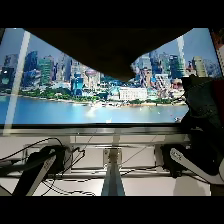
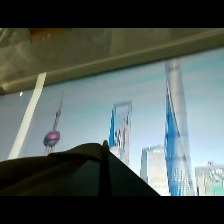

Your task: Fold the clothes and pants, and hang the long-sleeved shirts on hangers.

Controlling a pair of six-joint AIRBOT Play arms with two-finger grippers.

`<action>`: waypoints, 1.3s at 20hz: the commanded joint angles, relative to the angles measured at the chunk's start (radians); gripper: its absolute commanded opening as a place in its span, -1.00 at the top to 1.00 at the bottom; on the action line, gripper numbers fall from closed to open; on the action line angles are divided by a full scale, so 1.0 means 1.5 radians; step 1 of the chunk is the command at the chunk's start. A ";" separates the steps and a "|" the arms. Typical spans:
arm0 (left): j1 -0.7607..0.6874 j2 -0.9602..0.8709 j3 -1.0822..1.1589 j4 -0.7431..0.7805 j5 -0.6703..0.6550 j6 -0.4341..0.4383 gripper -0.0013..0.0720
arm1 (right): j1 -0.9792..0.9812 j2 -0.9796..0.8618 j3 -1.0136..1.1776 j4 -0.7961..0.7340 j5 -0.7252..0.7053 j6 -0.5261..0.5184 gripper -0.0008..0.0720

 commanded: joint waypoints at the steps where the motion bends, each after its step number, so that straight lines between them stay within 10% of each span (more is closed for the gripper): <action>1: 0.056 0.054 0.000 0.001 0.000 -0.001 0.92 | -0.010 0.122 0.029 -0.017 -0.016 -0.026 0.95; 12: 0.110 0.070 -0.001 -0.005 -0.022 -0.001 0.92 | -0.010 0.247 0.030 -0.084 0.101 -0.025 0.95; 17: 0.084 -0.106 -0.001 -0.051 -0.031 0.000 0.92 | -0.010 0.162 -0.051 -0.081 0.207 -0.025 0.95; 20: -0.011 -0.252 -0.001 -0.057 -0.018 0.107 0.92 | -0.010 0.084 -0.134 -0.081 0.184 -0.025 0.95; 26: -0.207 -0.463 -0.001 -0.111 0.321 0.135 0.92 | -0.010 -0.079 -0.255 -0.081 0.034 -0.024 0.95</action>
